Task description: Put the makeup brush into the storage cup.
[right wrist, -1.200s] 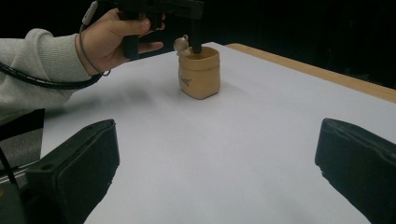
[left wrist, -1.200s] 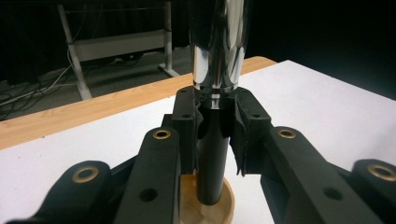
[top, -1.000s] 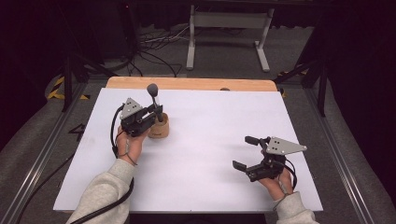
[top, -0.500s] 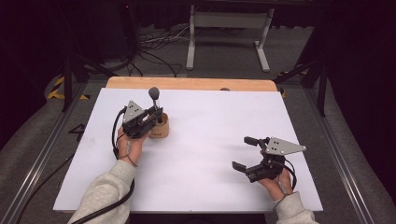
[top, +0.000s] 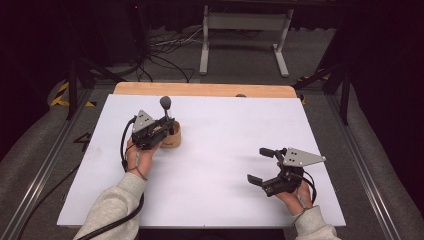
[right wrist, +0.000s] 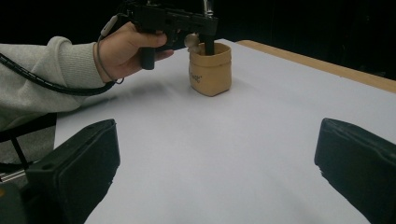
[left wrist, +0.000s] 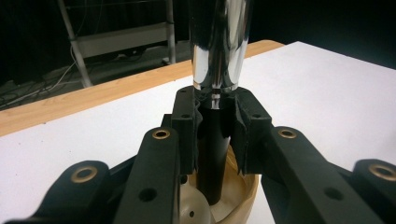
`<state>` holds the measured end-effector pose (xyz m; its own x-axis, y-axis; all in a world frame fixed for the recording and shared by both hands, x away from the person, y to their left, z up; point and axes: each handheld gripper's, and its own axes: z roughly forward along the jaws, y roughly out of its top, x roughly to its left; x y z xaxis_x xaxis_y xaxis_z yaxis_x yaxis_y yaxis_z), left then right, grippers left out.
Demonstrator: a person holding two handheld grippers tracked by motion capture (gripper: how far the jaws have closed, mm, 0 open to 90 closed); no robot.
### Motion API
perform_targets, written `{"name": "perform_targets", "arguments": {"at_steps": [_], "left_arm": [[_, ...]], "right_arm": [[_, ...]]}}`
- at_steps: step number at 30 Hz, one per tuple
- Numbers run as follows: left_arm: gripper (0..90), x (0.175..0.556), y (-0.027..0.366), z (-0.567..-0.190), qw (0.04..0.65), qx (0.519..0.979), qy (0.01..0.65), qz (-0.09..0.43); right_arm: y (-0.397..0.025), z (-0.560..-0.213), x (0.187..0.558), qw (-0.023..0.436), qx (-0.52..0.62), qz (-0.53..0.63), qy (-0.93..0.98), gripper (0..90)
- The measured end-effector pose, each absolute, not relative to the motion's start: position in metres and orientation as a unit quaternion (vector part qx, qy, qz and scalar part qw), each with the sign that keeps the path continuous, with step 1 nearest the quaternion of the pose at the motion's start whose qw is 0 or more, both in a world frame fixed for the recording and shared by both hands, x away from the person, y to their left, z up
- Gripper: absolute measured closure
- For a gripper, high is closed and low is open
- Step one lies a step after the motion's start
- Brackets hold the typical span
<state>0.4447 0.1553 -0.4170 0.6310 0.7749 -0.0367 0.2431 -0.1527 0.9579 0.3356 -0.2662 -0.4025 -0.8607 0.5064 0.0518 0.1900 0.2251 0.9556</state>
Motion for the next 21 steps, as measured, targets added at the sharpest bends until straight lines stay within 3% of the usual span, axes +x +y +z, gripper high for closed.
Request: {"name": "perform_targets", "arguments": {"at_steps": [14,17,19,20,21], "left_arm": [[71.5,0.4458,0.1554,-0.4188,0.546,0.724,0.350,0.235],[54.0,0.4454,0.1593,-0.4165,0.565,0.720,0.343,0.212],[50.4,0.4447,0.1608,-0.4152,0.575,0.718,0.336,0.202],[40.9,0.4443,0.1619,-0.4139,0.581,0.717,0.331,0.198],[40.9,0.4440,0.1627,-0.4127,0.583,0.717,0.328,0.195]], "right_arm": [[-0.2670,-0.4023,0.3356,0.134,0.226,0.583,0.769,0.4],[-0.2676,-0.4017,0.3357,0.135,0.226,0.583,0.768,0.4],[-0.2677,-0.4017,0.3357,0.135,0.226,0.584,0.768,0.4],[-0.2678,-0.4016,0.3363,0.136,0.226,0.584,0.768,0.4],[-0.2678,-0.4016,0.3363,0.136,0.226,0.584,0.768,0.4]]}}
